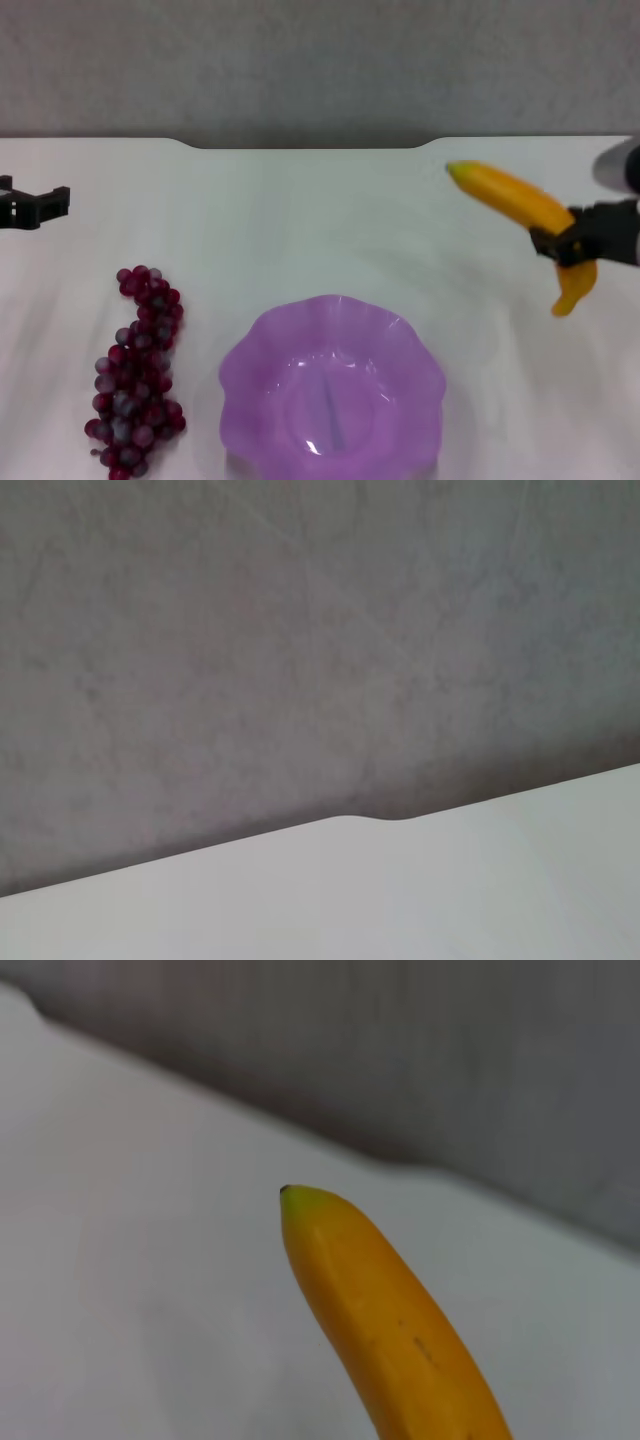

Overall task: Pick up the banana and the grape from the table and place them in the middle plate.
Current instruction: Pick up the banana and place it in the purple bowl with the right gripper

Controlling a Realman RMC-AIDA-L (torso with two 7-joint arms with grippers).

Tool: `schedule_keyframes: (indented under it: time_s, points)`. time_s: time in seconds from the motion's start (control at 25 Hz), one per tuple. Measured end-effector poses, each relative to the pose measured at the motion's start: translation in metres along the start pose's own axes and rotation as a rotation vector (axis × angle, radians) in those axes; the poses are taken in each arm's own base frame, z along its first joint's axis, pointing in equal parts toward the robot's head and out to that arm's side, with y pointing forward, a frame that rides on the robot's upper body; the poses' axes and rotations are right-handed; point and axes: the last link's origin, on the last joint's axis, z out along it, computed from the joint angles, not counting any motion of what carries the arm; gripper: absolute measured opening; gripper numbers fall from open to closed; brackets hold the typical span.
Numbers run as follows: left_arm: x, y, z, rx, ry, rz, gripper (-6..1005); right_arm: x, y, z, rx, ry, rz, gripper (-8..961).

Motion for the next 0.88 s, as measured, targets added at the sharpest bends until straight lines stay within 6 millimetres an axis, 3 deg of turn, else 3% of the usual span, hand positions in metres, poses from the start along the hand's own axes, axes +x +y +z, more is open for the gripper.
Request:
schedule_keyframes:
  time_s: [0.28, 0.88]
  points:
    - [0.001, 0.001, 0.0, -0.002, 0.003, 0.003, 740, -0.039, 0.032, -0.038, -0.069, -0.085, -0.11, 547]
    - [0.005, 0.003, 0.001, -0.007, 0.009, 0.012, 741, -0.051, 0.115, -0.024, -0.27, -0.05, -0.262, 576]
